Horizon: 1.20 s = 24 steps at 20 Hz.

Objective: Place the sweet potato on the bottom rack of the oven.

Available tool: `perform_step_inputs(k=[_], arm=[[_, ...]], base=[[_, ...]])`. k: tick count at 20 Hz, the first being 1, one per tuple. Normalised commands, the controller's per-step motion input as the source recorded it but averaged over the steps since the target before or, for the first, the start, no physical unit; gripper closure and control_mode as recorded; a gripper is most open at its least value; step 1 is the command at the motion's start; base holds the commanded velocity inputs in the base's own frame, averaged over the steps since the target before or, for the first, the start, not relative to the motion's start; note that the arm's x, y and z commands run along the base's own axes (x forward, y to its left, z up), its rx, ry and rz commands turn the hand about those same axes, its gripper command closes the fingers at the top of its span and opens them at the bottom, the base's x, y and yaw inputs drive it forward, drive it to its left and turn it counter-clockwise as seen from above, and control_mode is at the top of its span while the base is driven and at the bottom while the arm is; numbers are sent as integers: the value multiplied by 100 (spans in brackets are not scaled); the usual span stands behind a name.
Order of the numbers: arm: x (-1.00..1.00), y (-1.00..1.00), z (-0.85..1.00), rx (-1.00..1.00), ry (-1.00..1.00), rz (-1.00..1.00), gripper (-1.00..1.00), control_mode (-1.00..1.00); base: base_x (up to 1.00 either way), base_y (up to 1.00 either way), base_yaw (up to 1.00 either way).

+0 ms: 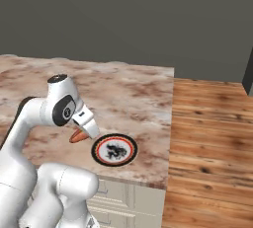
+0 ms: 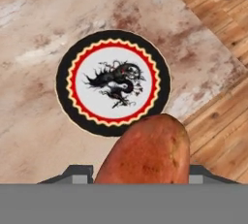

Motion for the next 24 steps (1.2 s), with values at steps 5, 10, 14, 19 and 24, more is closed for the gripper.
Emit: perform_step_inputs(k=[5,10,14,19,24], arm=[[-18,0,0,3,-4,0,100,-100],[0,0,0,0,0,0,100,-100],[-8,-1,0,0,0,0,100,100],[0,0,0,0,0,0,100,100],[0,0,0,0,0,0,100,100]], base=[[0,0,0],[0,0,0],[-4,-22,-1],[-25,-91,0],[-17,-100,-2]])
